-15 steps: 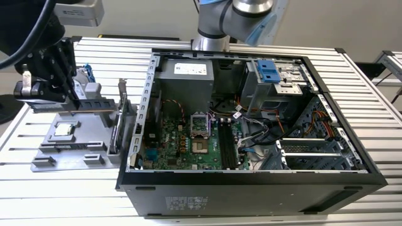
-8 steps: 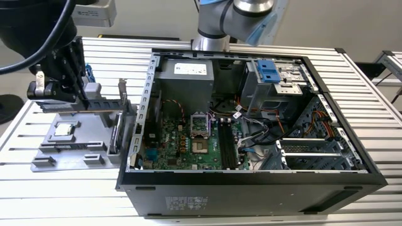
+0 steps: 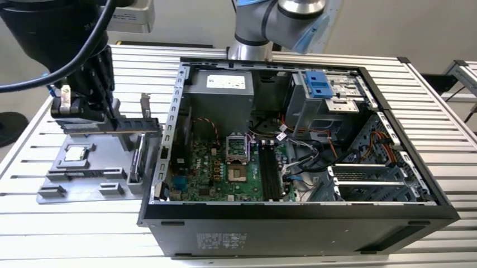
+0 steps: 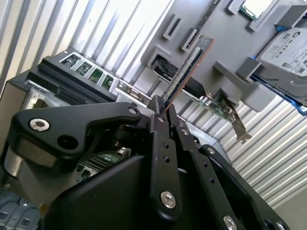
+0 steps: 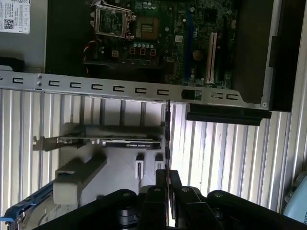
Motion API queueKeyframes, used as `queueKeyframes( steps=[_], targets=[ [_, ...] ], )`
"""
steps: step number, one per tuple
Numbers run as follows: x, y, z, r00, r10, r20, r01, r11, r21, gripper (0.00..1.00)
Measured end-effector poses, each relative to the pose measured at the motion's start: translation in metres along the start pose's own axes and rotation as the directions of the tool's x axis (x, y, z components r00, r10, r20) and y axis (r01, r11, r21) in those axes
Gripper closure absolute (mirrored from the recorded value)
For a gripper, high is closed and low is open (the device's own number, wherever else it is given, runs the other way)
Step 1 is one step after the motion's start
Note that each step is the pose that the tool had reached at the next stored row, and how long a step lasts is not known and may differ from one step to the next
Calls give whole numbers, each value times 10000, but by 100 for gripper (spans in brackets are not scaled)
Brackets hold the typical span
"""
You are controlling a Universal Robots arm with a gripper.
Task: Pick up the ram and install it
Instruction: 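Pick up the ram and move it above insertion slot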
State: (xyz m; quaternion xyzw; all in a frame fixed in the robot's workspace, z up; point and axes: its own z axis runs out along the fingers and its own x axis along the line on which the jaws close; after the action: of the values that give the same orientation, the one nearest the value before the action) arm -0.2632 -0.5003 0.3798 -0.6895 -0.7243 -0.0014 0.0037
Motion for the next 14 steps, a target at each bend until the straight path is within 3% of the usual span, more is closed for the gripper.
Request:
queueKeyframes(
  steps=[14],
  targets=[
    [-8,238,-1,9998,220,-1,-220,9998,-2,100]
  ],
)
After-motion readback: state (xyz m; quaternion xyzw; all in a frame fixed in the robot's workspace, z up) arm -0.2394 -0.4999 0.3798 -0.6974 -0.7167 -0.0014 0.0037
